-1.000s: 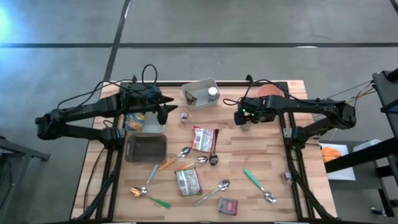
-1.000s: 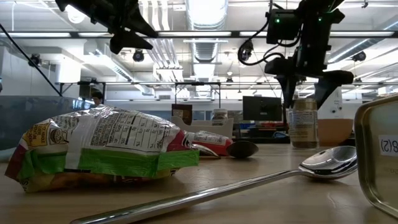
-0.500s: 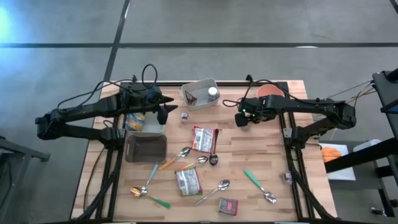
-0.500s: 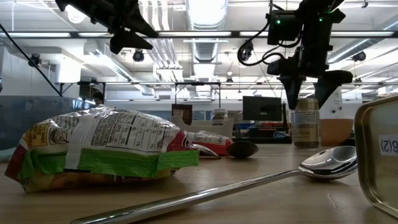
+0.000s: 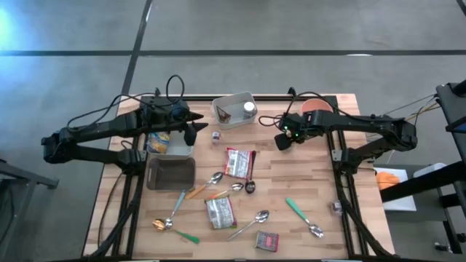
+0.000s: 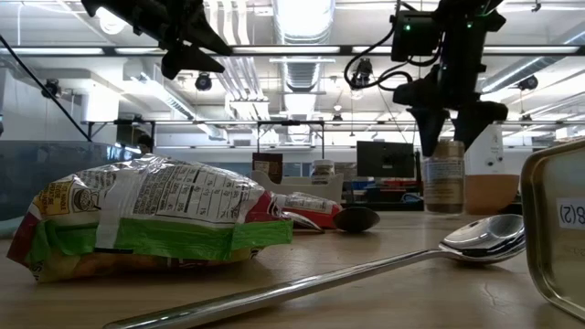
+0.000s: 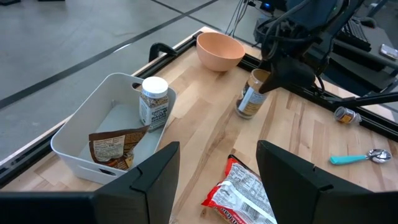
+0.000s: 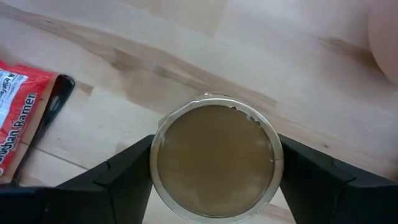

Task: Pick & Place Food Item
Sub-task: Put the gold spice bottle into the top gray bin, then put the right blue spoon into the black bin

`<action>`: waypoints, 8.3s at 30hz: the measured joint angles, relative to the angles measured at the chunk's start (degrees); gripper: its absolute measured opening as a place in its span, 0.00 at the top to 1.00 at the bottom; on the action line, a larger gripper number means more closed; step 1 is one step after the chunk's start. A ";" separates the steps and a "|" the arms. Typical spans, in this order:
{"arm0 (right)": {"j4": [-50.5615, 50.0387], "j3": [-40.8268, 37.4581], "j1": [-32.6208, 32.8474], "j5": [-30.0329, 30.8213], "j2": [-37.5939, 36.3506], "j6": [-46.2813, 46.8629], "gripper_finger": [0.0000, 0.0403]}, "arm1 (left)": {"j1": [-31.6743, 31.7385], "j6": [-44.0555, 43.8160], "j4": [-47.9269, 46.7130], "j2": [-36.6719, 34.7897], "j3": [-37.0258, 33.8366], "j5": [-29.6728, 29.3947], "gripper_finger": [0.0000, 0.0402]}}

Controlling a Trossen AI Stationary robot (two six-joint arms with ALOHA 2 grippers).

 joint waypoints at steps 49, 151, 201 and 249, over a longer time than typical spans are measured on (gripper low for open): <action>-0.50 37.21 -6.11 -2.26 16.15 -34.99 0.32 | 0.00 -0.01 -0.02 0.00 0.00 0.00 0.46; -17.05 80.28 -10.46 -6.48 59.45 -62.05 0.12 | -0.01 0.01 -0.57 -0.01 0.00 0.00 0.46; -34.63 44.38 24.67 0.54 17.34 -5.75 0.12 | -0.01 0.01 -1.73 -0.01 0.00 0.00 0.46; 9.12 -1.76 59.61 -13.92 15.04 37.87 0.21 | -0.01 0.01 -1.73 -0.01 0.00 0.00 0.46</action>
